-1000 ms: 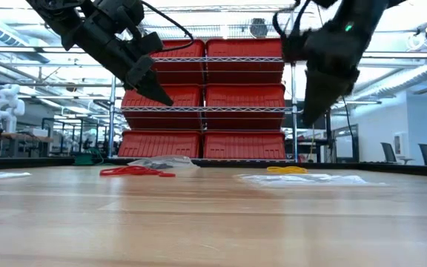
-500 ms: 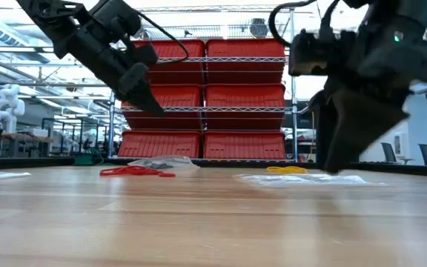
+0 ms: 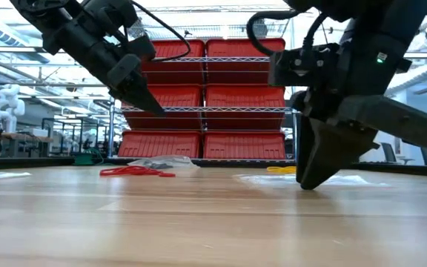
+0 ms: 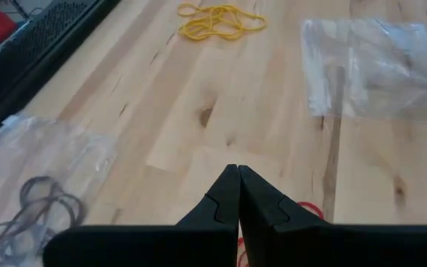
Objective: Sort rubber bands
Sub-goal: Open the bottom right transparent zip bag
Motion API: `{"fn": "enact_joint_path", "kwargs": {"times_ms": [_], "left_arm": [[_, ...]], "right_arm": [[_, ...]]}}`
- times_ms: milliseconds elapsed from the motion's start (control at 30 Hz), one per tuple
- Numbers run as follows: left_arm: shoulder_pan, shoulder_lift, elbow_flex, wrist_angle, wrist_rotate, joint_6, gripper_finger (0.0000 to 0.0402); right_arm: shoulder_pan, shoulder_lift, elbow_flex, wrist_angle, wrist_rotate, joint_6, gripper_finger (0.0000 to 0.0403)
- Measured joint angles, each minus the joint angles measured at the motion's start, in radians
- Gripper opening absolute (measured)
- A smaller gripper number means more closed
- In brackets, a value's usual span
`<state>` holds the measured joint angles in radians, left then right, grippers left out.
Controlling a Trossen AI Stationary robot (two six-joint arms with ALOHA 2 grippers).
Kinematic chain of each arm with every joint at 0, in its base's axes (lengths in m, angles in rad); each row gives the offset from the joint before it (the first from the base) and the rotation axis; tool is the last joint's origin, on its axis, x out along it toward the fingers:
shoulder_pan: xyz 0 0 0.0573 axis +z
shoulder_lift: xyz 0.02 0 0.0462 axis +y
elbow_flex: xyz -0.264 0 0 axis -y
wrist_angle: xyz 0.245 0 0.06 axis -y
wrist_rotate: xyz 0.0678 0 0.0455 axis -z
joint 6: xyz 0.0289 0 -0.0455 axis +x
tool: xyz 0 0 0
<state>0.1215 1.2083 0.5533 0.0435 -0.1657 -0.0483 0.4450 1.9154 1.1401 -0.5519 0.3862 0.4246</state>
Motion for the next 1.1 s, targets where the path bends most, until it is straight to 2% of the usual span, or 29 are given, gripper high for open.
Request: {"fn": "enact_joint_path", "kwargs": {"times_ms": [67, 200, 300, 533, 700, 800, 900, 1100], "left_arm": [[0.000, 0.004, 0.000, 0.001, 0.041, -0.008, 0.0005], [0.000, 0.035, 0.000, 0.002, 0.110, -0.024, 0.0005], [0.000, 0.070, 0.000, 0.018, 0.113, -0.024, 0.0018], [-0.013, 0.138, 0.000, 0.193, 0.153, -0.017, 0.0100], [-0.020, 0.142, 0.002, 0.304, 0.258, 0.032, 0.0150], [-0.019, 0.142, 0.003, 0.362, 0.273, 0.036, 0.0158], [-0.019, 0.142, 0.003, 0.387, 0.274, 0.035, 0.0159], [-0.019, 0.142, 0.003, 0.458, 0.275, 0.034, 0.0160]], "right_arm": [[-0.001, 0.000, 0.024, -0.051, 0.000, -0.015, 0.0012], [-0.028, -0.012, 0.099, -0.141, 0.000, -0.029, 0.0005], [-0.050, -0.015, 0.163, -0.223, 0.000, -0.066, 0.0002], [-0.094, -0.030, 0.269, -0.386, 0.014, -0.161, 0.0000], [-0.146, -0.135, 0.251, -0.472, 0.107, -0.189, 0.0000], [-0.197, -0.220, 0.223, -0.414, 0.117, -0.213, 0.0000], [-0.235, -0.281, 0.190, -0.280, 0.077, -0.244, 0.0000], [-0.256, -0.279, 0.181, -0.111, -0.017, -0.318, 0.0000]]}}
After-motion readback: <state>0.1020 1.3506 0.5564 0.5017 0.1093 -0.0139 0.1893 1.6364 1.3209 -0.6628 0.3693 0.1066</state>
